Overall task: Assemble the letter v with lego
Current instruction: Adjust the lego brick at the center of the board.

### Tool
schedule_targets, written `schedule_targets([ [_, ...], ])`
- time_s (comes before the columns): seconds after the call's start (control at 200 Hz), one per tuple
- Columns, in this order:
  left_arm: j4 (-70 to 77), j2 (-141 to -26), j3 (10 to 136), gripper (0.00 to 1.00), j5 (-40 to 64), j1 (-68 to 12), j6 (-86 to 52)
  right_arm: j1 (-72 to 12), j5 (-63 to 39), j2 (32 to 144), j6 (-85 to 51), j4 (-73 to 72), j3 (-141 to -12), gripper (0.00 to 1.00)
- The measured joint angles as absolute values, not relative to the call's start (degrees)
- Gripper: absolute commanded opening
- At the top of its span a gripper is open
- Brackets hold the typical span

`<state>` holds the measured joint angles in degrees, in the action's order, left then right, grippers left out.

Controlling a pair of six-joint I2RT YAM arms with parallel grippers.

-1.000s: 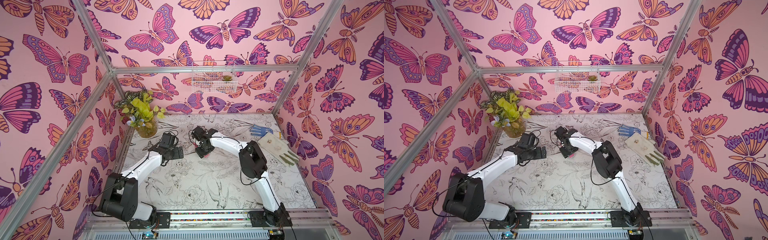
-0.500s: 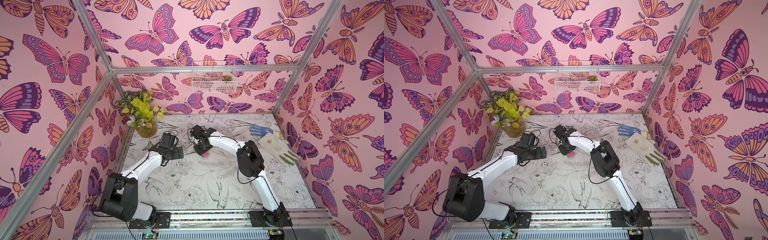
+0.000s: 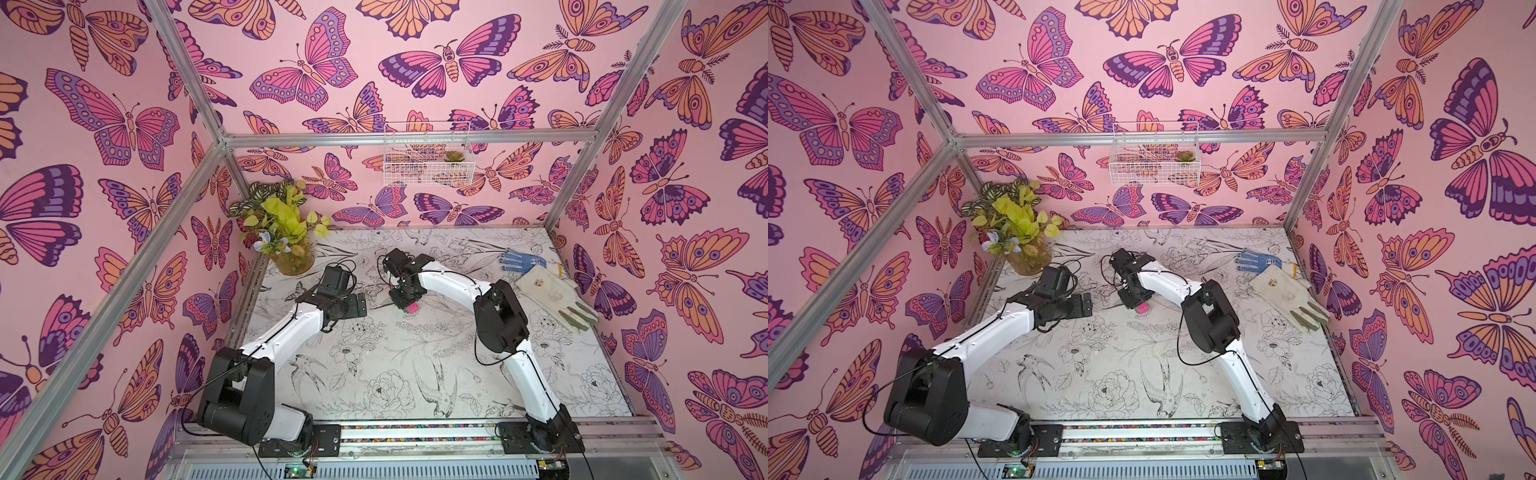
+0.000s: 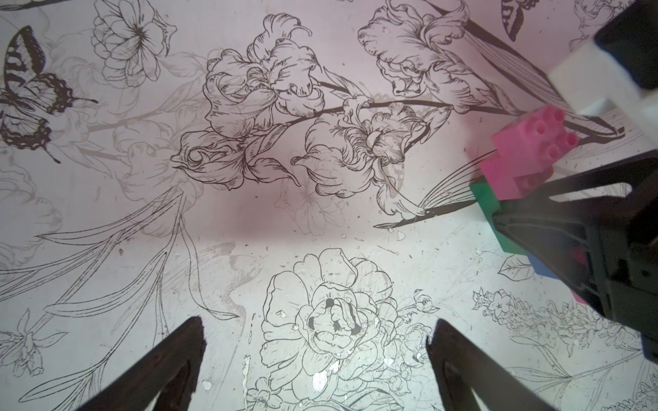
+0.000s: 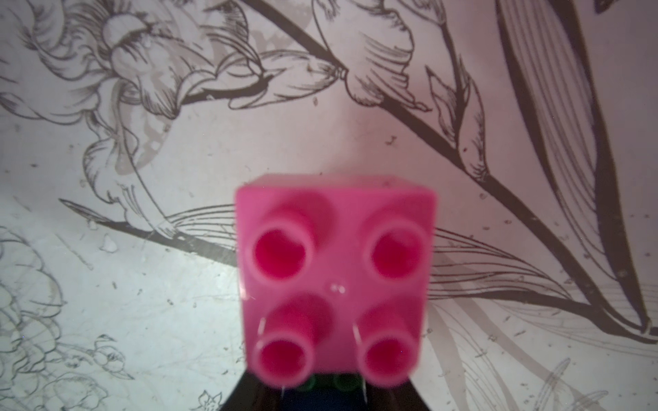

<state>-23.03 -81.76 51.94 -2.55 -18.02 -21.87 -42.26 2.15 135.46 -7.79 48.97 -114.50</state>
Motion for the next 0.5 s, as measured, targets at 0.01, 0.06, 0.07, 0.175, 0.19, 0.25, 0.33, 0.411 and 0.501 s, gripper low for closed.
schedule_targets([
  [0.01,-23.0,-81.8,51.9,1.00,-2.5,-18.0,-21.9,-42.2,1.9,135.5,-7.6,48.9,-114.5,0.13],
  [0.06,-23.2,-81.7,51.9,1.00,-2.5,-18.0,-21.9,-42.1,0.1,135.3,-7.3,49.0,-114.5,0.13],
  [0.07,-23.2,-81.7,51.9,1.00,-2.5,-18.0,-21.9,-42.0,-0.4,135.3,-7.2,49.1,-114.5,0.13],
  [0.175,-24.1,-81.4,51.9,1.00,-2.5,-18.0,-21.9,-41.5,-6.5,134.8,-4.8,51.3,-114.5,0.14],
  [0.19,-24.3,-81.2,51.9,1.00,-2.5,-18.0,-21.9,-41.4,-7.4,134.8,-4.4,51.8,-114.5,0.14],
  [0.25,-24.8,-80.4,51.9,1.00,-2.5,-18.0,-21.9,-41.2,-11.0,134.3,-2.5,54.1,-114.5,0.14],
  [0.33,-25.5,-78.9,51.9,1.00,-2.5,-18.0,-21.9,-40.9,-15.7,133.4,0.2,57.2,-114.5,0.14],
  [0.411,-25.9,-77.3,51.9,1.00,-2.3,-18.0,-22.1,-40.7,-20.8,132.2,2.9,59.7,-114.1,0.16],
  [0.501,-26.7,-75.2,51.9,1.00,-2.1,-18.0,-22.4,-40.5,-26.6,130.6,5.6,62.4,-113.2,0.17],
])
